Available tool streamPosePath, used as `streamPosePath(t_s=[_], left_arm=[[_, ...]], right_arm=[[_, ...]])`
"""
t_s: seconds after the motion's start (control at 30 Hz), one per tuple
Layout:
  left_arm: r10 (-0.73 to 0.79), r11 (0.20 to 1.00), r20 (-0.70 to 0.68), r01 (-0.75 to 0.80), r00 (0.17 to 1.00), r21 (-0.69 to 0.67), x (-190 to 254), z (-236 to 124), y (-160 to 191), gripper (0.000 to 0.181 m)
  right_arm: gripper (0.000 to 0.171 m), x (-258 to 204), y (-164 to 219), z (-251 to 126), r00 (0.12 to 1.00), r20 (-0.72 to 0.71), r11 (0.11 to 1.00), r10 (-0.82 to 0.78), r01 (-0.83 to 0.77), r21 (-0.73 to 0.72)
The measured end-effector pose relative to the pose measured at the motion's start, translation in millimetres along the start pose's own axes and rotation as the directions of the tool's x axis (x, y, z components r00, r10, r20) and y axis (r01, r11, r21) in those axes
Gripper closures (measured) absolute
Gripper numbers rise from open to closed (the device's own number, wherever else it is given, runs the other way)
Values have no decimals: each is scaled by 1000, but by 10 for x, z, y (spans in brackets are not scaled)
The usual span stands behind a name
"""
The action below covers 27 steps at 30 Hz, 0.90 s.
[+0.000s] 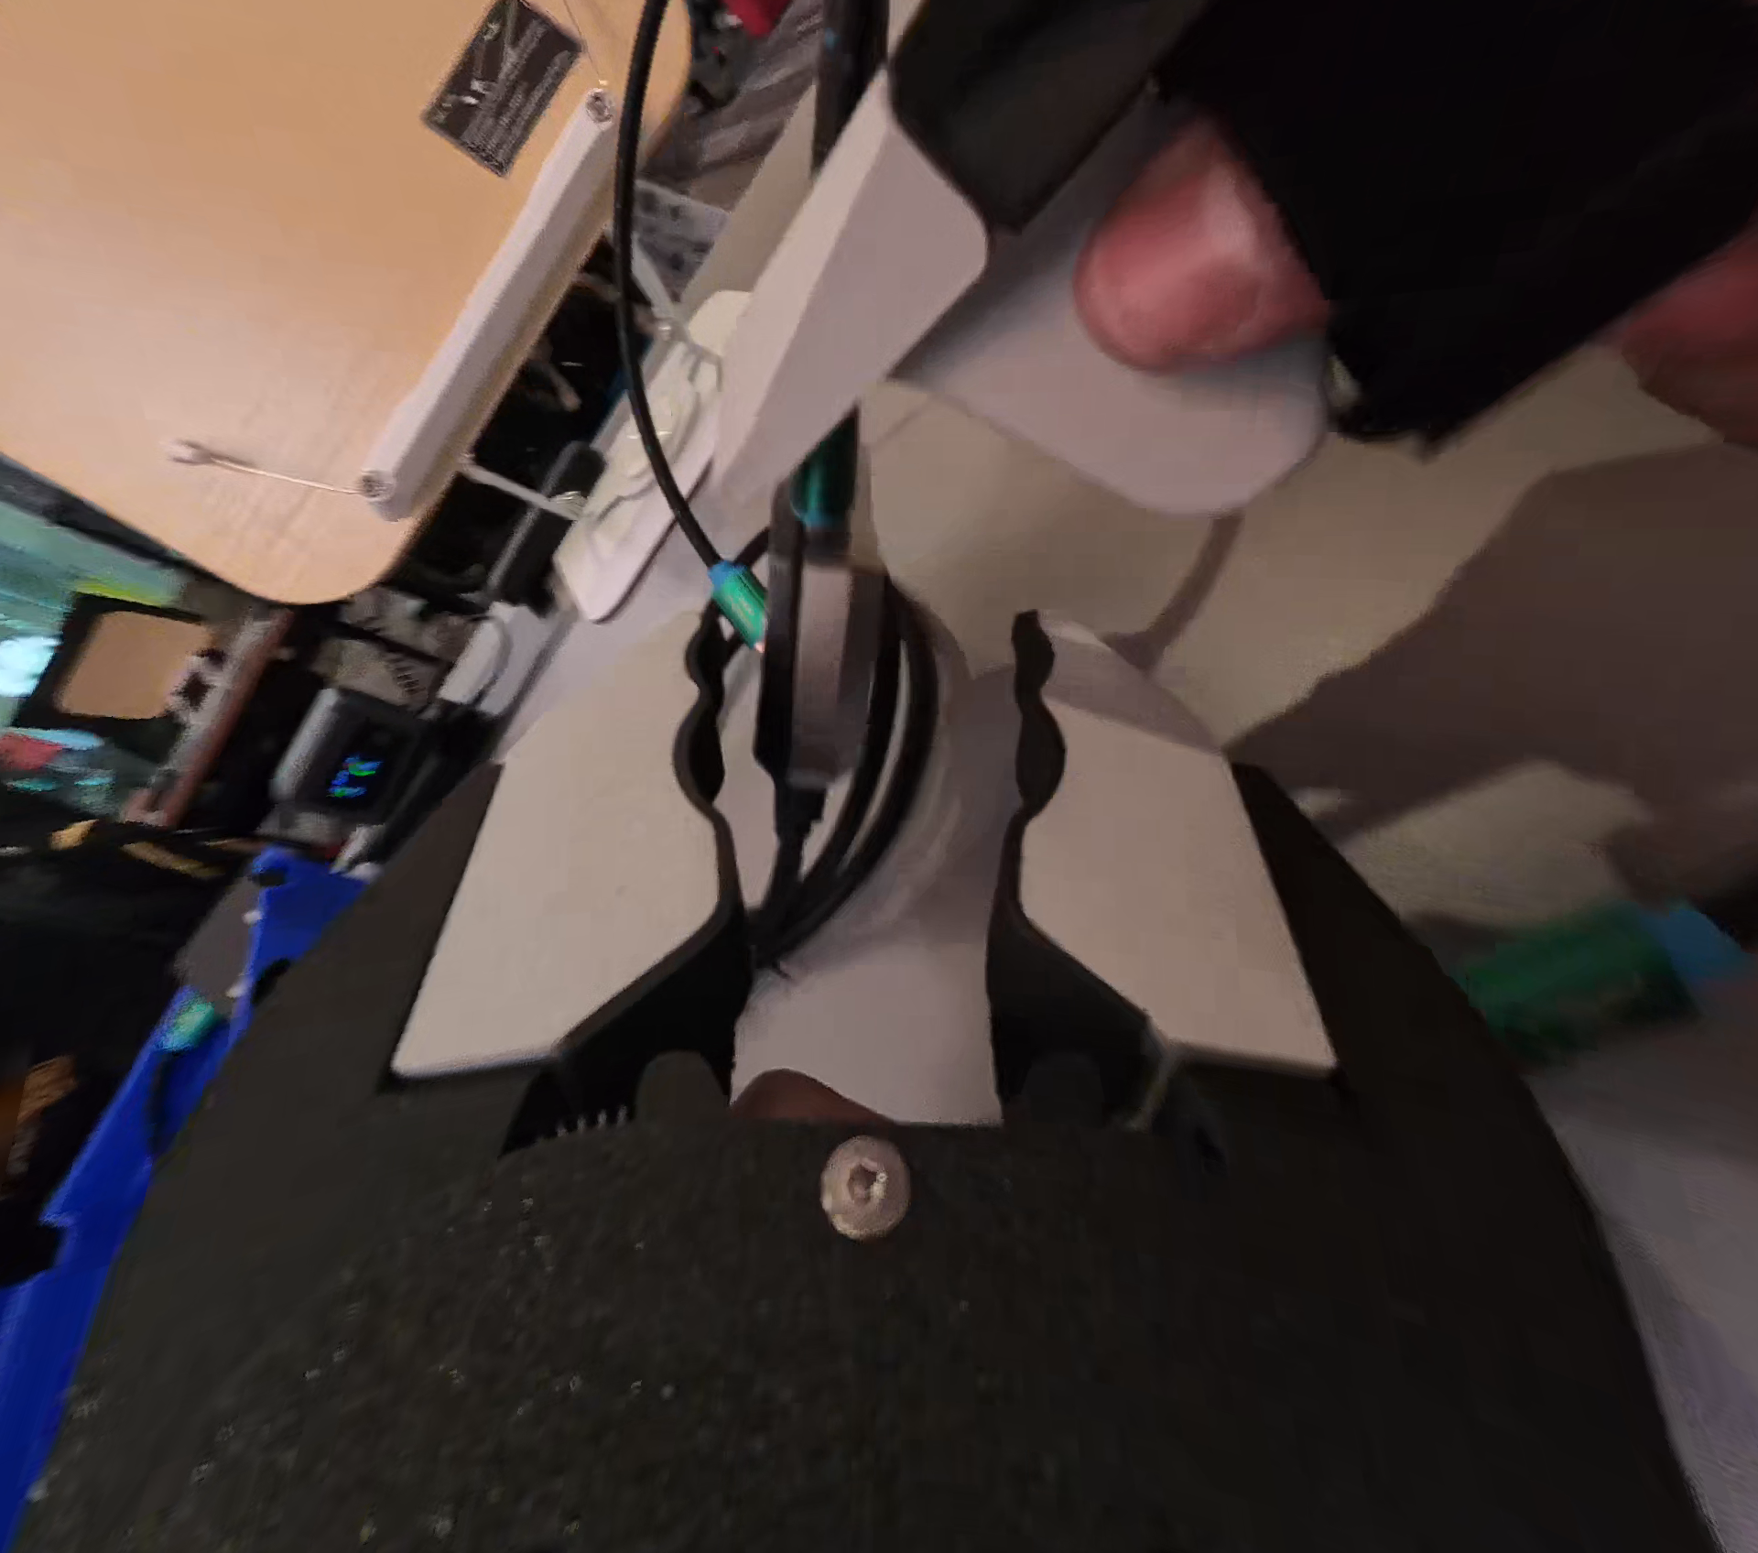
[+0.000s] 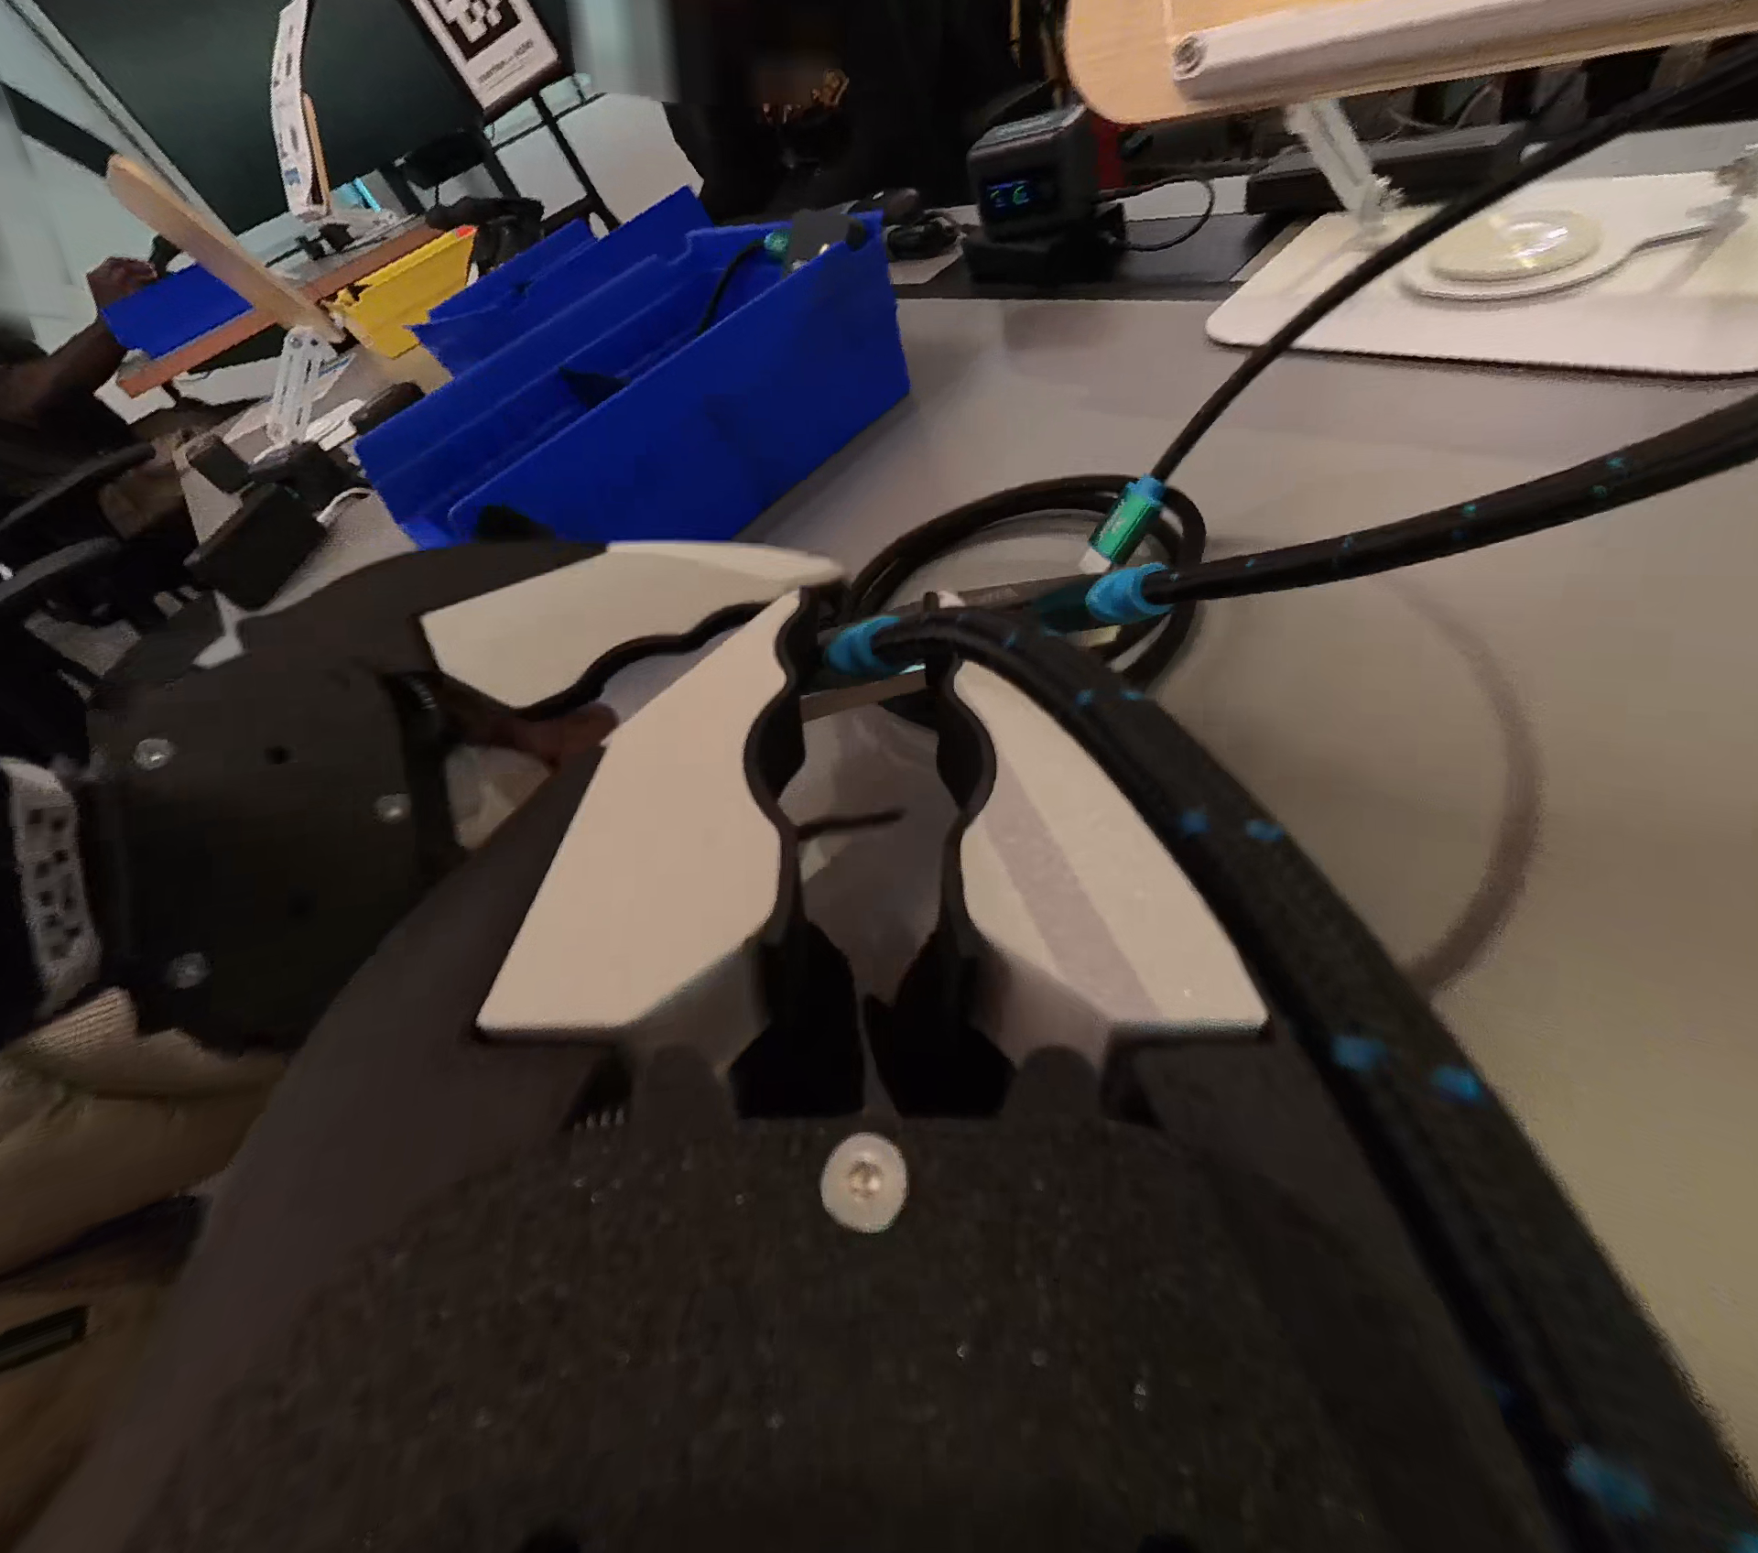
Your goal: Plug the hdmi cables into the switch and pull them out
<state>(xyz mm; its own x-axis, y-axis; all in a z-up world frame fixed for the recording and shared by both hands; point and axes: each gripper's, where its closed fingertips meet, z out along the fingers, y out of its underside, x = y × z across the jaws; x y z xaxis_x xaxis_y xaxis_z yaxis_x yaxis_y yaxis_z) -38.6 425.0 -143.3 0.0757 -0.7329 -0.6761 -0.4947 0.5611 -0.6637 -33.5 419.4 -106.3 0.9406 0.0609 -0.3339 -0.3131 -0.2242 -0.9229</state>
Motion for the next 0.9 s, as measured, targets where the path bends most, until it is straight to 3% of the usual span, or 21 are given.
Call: streamPosePath(t_s=[0.07,0.13,0.23,0.33,0.5,0.77,0.9], left_arm=[[44,999,58,-44,997,0,-76,55,15,131],[77,997,46,-77,996,0,-67,76,47,159],[116,993,52,-117,992,11,-56,56,59,159],[131,990,75,-134,988,34,-69,33,55,159],[159,982,118,-169,980,80,-99,6,14,159],[165,977,150,-182,975,114,-95,-12,-22,160],[146,980,169,-166,975,110,-160,-4,11,159]], right_arm=[[150,-93,92,40,998,55,999,15,-12,-40],[150,-170,150,62,993,106,998,45,-39,-59],[150,-185,179,45,984,169,996,64,-52,-78],[126,-295,198,-20,962,274,996,14,11,-89],[131,-288,225,-51,952,255,980,-167,189,-65],[141,-277,122,-43,950,268,987,-160,158,30],[124,-355,140,-55,952,296,995,-83,98,-34]])
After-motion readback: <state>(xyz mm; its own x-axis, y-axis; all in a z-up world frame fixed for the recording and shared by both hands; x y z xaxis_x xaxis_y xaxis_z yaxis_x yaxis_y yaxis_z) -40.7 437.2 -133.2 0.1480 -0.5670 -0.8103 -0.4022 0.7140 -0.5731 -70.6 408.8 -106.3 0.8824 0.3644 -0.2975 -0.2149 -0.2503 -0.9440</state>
